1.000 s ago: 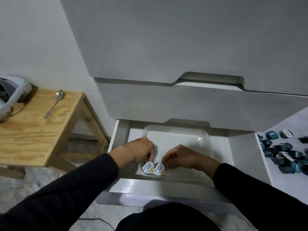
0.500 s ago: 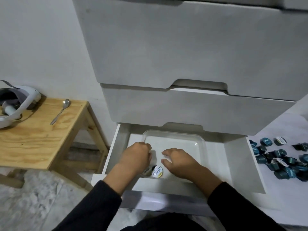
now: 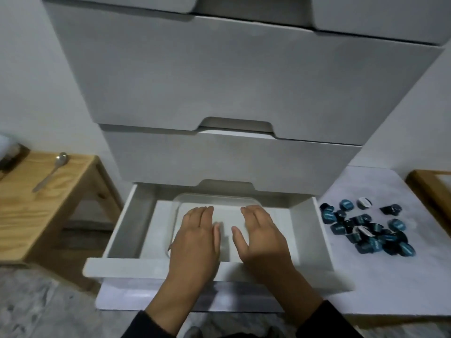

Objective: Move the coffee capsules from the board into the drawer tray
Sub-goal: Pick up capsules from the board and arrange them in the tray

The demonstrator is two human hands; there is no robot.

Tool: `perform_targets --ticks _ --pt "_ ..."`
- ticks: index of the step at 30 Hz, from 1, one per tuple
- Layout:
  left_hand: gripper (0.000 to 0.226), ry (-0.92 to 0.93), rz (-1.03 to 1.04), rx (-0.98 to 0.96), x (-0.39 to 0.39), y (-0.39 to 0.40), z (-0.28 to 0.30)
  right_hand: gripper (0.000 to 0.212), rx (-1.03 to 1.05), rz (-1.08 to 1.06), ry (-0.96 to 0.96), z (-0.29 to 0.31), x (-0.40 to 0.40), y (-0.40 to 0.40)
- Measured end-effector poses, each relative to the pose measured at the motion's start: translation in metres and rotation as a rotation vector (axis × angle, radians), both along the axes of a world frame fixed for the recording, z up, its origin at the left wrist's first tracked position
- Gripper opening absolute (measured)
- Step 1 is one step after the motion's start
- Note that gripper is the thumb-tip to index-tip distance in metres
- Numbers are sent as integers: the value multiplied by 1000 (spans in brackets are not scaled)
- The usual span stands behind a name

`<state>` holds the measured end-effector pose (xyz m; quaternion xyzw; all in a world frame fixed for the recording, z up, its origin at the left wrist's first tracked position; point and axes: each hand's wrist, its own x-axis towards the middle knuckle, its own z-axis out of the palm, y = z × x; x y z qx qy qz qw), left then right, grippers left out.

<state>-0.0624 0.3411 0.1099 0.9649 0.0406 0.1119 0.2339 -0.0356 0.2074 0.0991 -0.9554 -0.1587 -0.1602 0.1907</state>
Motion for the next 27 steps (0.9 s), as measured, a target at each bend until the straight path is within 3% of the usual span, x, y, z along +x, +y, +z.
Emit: perform_targets --ticks 7,10,14,19,27 --pt "44 -22 -70 -131 7 -101 11 17 -245 59 -218 4 9 -109" --pt "41 -16 -130 -208 12 -170 16 16 -236 33 -116 8 9 -179" --pt "40 46 -238 -261 16 -252 7 32 84 -114 69 -6 14 -260" --pt "35 126 -225 -337 27 -320 -17 18 89 -178 241 -42 22 -330" --pt "36 182 -96 -324 77 -359 -78 22 99 -210 401 -88 46 -362"
